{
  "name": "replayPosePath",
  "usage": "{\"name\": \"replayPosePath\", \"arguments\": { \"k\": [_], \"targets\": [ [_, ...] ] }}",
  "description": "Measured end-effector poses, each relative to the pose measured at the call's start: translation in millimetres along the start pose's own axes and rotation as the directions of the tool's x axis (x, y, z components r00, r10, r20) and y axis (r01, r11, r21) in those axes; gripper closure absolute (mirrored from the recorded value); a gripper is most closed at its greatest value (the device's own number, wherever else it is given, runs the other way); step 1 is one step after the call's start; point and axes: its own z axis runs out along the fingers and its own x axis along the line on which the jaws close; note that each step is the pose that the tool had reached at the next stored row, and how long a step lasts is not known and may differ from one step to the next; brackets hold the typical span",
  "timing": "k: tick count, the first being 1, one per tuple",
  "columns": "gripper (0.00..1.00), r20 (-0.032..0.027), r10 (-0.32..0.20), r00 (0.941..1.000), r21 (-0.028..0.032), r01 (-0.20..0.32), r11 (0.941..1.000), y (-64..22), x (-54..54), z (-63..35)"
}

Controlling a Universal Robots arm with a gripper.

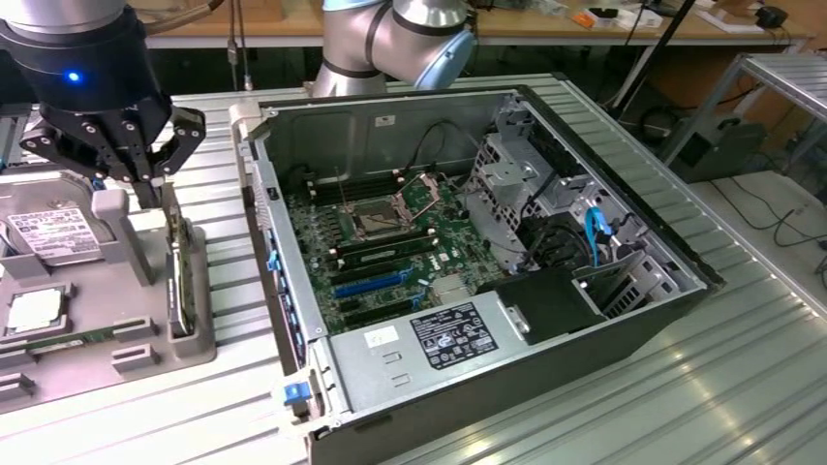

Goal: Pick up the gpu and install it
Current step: 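Pick up the gpu and move the gpu toward the slot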

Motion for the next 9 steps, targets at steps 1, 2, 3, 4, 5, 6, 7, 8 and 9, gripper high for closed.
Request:
{"name": "replayPosePath", "arguments": {
  "k": [1,2,3,4,5,6,7,8,9],
  "targets": [
    [0.89,0.0001,0.0,1.0,0.0,0.0,1.0,0.0,0.0,0.0],
    [0.76,0.0,0.0,1.0,0.0,0.0,1.0,0.0,0.0,0.0],
    [0.64,0.0,0.0,1.0,0.0,0.0,1.0,0.0,0.0,0.0],
    [0.58,0.0,0.0,1.0,0.0,0.0,1.0,0.0,0.0,0.0],
    [0.58,0.0001,0.0,1.0,-0.0001,0.0,1.0,-0.2,0.1,3.0],
    [0.58,0.0001,0.0,1.0,-0.0001,0.0,1.0,-0.4,0.2,10.1],
    [0.58,0.0,0.0,1.0,0.0,0.0,1.0,-0.9,0.5,20.7],
    [0.58,0.0,0.0,1.0,-0.0001,0.0,1.0,-1.3,0.7,29.0],
    [0.58,0.0,0.0,1.0,0.0,0.0,1.0,-1.6,0.9,36.5]
  ]
}}
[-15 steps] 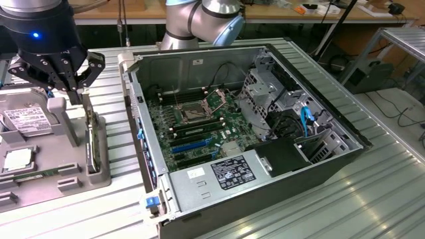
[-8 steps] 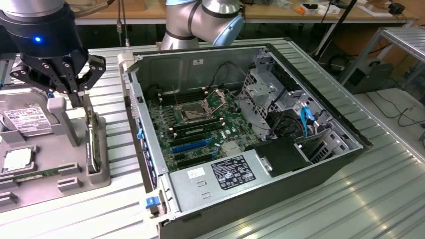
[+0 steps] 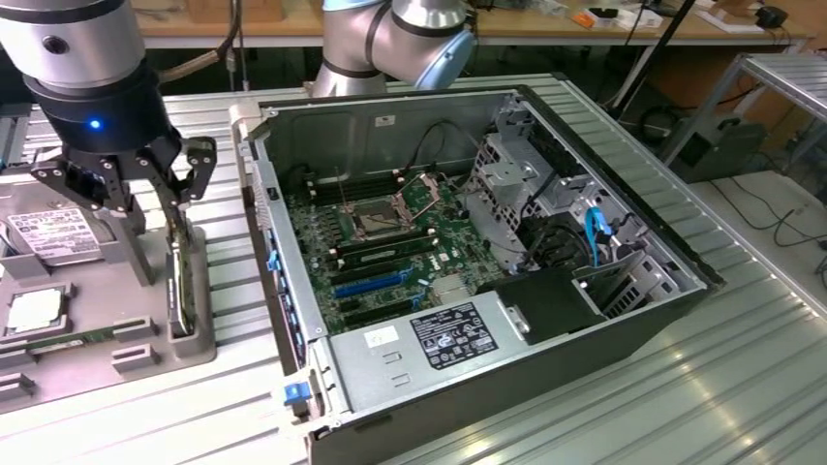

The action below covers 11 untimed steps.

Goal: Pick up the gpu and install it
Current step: 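Pick up the gpu and move the gpu toward the slot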

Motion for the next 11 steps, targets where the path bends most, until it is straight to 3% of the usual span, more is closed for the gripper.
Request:
{"name": "replayPosePath", "arguments": {
  "k": [4,11],
  "targets": [
    [0.58,0.0,0.0,1.0,0.0,0.0,1.0,-1.3,1.7,25.6],
    [0.58,0.0,0.0,1.0,0.0001,0.0,1.0,-19.8,1.8,51.7]
  ]
}}
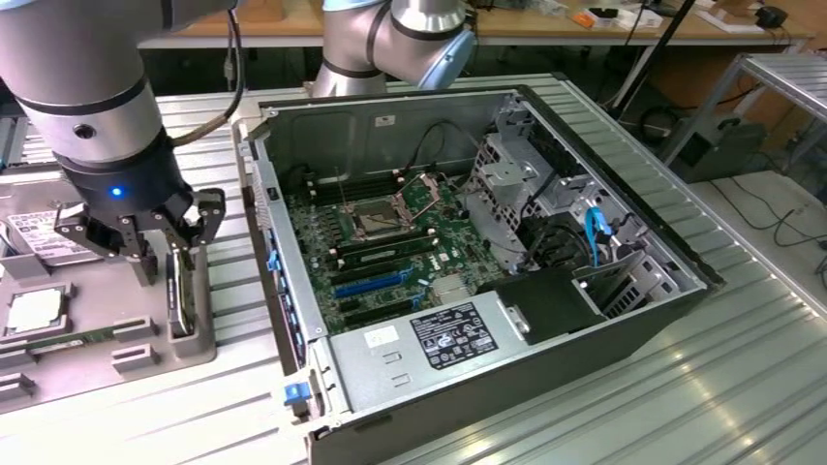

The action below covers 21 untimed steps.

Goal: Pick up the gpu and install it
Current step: 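Pick up the gpu and move the gpu toward the slot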

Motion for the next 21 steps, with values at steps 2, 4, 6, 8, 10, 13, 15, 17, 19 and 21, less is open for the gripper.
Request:
{"name": "replayPosePath", "arguments": {
  "k": [2,4,6,8,10,13,15,17,19,21],
  "targets": [
    [0.58,0.0001,0.0,1.0,0.0001,0.0,1.0,-0.8,1.2,15.9],
    [0.58,0.0,0.0,1.0,0.0002,0.0,1.0,-0.8,1.2,15.9],
    [0.66,0.0,0.0,1.0,0.0002,0.0,1.0,-0.8,1.2,15.9],
    [0.73,0.0001,0.0,1.0,0.0004,0.0,1.0,-0.8,1.2,15.9],
    [0.73,0.0001,0.0,1.0,0.0003,0.0,1.0,-0.8,1.2,16.0],
    [0.73,0.0,0.0,1.0,0.0004,0.0,1.0,-0.6,1.1,12.5],
    [0.73,0.0,0.0,1.0,0.0004,0.0,1.0,-0.1,0.8,0.2],
    [0.73,0.0001,0.0,1.0,0.0009,0.0,1.0,0.6,0.4,-16.0],
    [0.73,0.0003,0.0,1.0,0.0014,0.0,1.0,1.0,0.2,-24.2],
    [0.73,0.0002,0.0,1.0,0.0016,0.0,1.0,1.0,0.2,-24.4]
  ]
}}
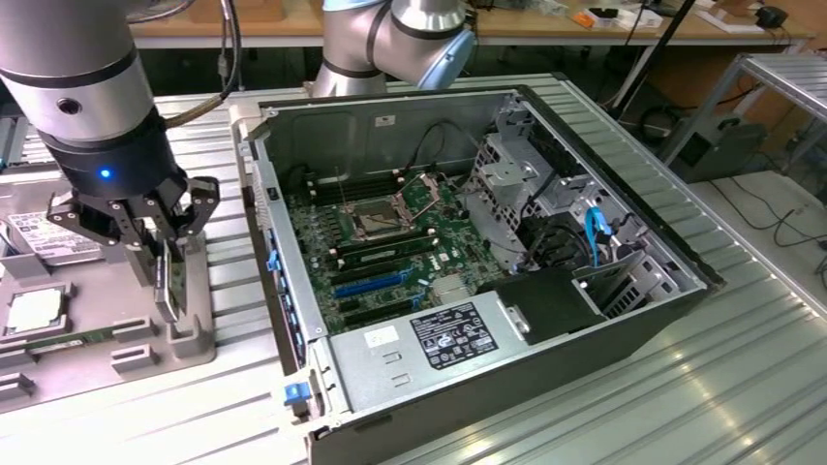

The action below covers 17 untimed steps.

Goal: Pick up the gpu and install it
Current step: 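Pick up the gpu and move the gpu toward the slot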

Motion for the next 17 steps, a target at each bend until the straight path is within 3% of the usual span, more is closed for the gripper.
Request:
{"name": "replayPosePath", "arguments": {
  "k": [2,6,12,15,17],
  "targets": [
    [0.73,0.0,0.0,1.0,0.0001,0.0,1.0,0.1,-0.1,-3.3],
    [0.73,0.0002,0.0,1.0,0.0019,0.0,1.0,1.1,-0.6,-26.0],
    [0.73,0.0008,0.0,1.0,0.0101,0.0,0.9999,1.8,-1.0,-41.8],
    [0.73,0.0014,0.0,1.0,0.0161,0.0,0.9999,2.6,-1.4,-58.9],
    [0.73,0.0012,0.0,1.0,0.0163,0.0,0.9999,2.6,-1.4,-59.1]
  ]
}}
